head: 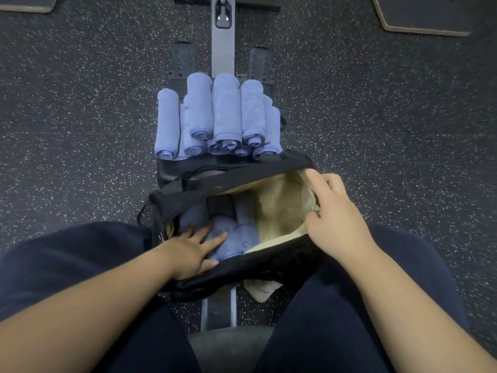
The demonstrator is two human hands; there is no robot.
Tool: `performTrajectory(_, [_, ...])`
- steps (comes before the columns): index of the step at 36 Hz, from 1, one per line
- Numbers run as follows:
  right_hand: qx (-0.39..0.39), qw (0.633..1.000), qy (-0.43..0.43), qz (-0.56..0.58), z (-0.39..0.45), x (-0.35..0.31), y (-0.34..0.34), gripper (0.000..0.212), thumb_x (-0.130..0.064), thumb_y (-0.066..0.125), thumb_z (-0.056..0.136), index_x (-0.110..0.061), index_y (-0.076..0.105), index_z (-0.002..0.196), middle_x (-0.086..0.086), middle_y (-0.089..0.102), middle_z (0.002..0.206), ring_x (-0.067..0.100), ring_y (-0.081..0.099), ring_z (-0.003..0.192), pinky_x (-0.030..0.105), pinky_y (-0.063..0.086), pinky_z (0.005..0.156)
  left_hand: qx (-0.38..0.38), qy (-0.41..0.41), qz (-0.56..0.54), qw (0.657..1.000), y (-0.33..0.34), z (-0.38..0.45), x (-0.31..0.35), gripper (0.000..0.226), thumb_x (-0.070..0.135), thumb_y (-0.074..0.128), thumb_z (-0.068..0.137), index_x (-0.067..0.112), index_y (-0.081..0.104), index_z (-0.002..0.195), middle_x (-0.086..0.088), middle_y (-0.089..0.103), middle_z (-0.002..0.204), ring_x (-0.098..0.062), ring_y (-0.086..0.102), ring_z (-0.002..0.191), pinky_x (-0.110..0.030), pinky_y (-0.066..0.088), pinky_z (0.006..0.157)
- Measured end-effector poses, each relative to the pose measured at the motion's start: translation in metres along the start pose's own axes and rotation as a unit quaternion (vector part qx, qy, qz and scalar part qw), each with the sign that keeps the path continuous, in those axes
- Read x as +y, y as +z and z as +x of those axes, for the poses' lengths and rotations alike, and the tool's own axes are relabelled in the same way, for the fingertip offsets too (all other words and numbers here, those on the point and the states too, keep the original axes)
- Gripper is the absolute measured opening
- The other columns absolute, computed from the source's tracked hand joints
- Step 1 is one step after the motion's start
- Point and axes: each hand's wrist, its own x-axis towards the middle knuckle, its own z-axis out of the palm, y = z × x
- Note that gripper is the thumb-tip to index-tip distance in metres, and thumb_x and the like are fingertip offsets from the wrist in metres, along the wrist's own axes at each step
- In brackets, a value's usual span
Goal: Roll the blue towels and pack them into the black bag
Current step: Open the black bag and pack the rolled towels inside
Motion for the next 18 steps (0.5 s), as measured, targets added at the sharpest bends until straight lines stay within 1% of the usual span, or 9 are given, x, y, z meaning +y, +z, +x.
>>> performTrajectory(3, [-0.001, 1.0, -0.004, 0.002, 0.0, 0.0, 0.001, 0.072, -0.001, 0.045, 0.077, -0.035, 0.032, 0.139, -0.01, 0.032, 0.118, 0.026, 0.053, 0.068, 0.043, 0.05, 0.065, -0.027, 0.003, -0.02, 0.999, -0.004, 0.007, -0.005, 0.062, 0.054, 0.025, 0.1, 0.045, -0.012, 0.148, -0.004, -0.013, 0.161, -0.036, -0.003, 0.147, -0.044, 0.008, 0.12])
performTrajectory(5, [-0.002, 1.0, -0.003, 0.004, 0.001, 0.001, 0.002, 0.072, -0.001, 0.045, 0.077, -0.035, 0.032, 0.139, -0.01, 0.032, 0.118, 0.025, 0.053, 0.069, 0.043, 0.05, 0.066, -0.007, 0.017, -0.022, 1.0, -0.009, 0.01, -0.009, 0.059, 0.054, 0.028, 0.1, 0.047, -0.003, 0.149, -0.003, -0.005, 0.162, -0.033, 0.008, 0.147, -0.041, 0.014, 0.119])
performTrajectory(6, [-0.001, 1.0, -0.003, 0.005, 0.001, 0.001, 0.002, 0.072, -0.001, 0.045, 0.077, -0.035, 0.032, 0.139, -0.01, 0.032, 0.118, 0.026, 0.053, 0.069, 0.043, 0.05, 0.066, 0.009, 0.026, -0.018, 0.999, -0.012, 0.01, -0.01, 0.057, 0.054, 0.03, 0.099, 0.045, 0.006, 0.15, -0.005, 0.004, 0.162, -0.031, 0.017, 0.146, -0.037, 0.021, 0.117])
performTrajectory(8, [-0.001, 1.0, -0.004, 0.008, 0.002, 0.002, 0.002, 0.072, 0.0, 0.045, 0.077, -0.035, 0.032, 0.138, -0.01, 0.032, 0.117, 0.027, 0.054, 0.07, 0.043, 0.05, 0.067, 0.067, 0.052, -0.005, 0.996, -0.023, 0.005, -0.009, 0.054, 0.06, 0.026, 0.097, 0.042, 0.027, 0.148, -0.004, 0.029, 0.155, -0.024, 0.04, 0.135, -0.031, 0.035, 0.107])
performTrajectory(10, [-0.002, 1.0, -0.005, 0.011, 0.004, 0.001, 0.002, 0.072, 0.0, 0.044, 0.077, -0.036, 0.032, 0.138, -0.01, 0.032, 0.116, 0.027, 0.054, 0.071, 0.043, 0.05, 0.067, 0.167, 0.102, -0.024, 0.98, -0.036, -0.003, -0.005, 0.072, 0.074, 0.011, 0.087, 0.038, 0.045, 0.14, 0.002, 0.049, 0.14, -0.021, 0.054, 0.121, -0.03, 0.045, 0.096])
performTrajectory(11, [-0.004, 1.0, -0.004, 0.013, 0.005, 0.001, 0.003, 0.072, 0.0, 0.044, 0.077, -0.035, 0.032, 0.138, -0.01, 0.032, 0.116, 0.027, 0.054, 0.071, 0.043, 0.05, 0.066, 0.212, 0.132, -0.041, 0.968, -0.042, -0.007, -0.003, 0.075, 0.072, 0.011, 0.085, 0.034, 0.051, 0.136, 0.003, 0.055, 0.132, -0.021, 0.058, 0.114, -0.029, 0.048, 0.091])
performTrajectory(12, [-0.004, 1.0, -0.004, 0.016, 0.007, 0.001, 0.003, 0.072, 0.001, 0.044, 0.076, -0.035, 0.032, 0.138, -0.011, 0.031, 0.115, 0.025, 0.053, 0.07, 0.043, 0.05, 0.066, 0.26, 0.164, -0.056, 0.95, -0.047, -0.01, -0.001, 0.069, 0.065, 0.017, 0.087, 0.031, 0.056, 0.133, 0.003, 0.06, 0.126, -0.022, 0.062, 0.108, -0.029, 0.051, 0.086])
performTrajectory(15, [-0.002, 0.999, -0.008, 0.031, 0.011, 0.001, 0.005, 0.073, 0.002, 0.044, 0.076, -0.034, 0.032, 0.139, -0.01, 0.031, 0.113, 0.021, 0.051, 0.068, 0.04, 0.049, 0.065, 0.362, 0.23, -0.044, 0.902, -0.064, -0.015, 0.002, 0.044, 0.043, 0.037, 0.093, 0.025, 0.061, 0.125, 0.001, 0.065, 0.117, -0.022, 0.067, 0.094, -0.027, 0.055, 0.074])
performTrajectory(18, [-0.001, 0.999, -0.007, 0.042, 0.016, 0.002, 0.006, 0.072, 0.001, 0.045, 0.078, -0.034, 0.031, 0.14, -0.012, 0.03, 0.111, 0.017, 0.05, 0.068, 0.037, 0.046, 0.064, 0.404, 0.281, -0.012, 0.871, -0.084, -0.022, 0.006, 0.034, 0.03, 0.044, 0.094, 0.026, 0.052, 0.126, -0.001, 0.063, 0.118, -0.023, 0.065, 0.096, -0.031, 0.055, 0.077])
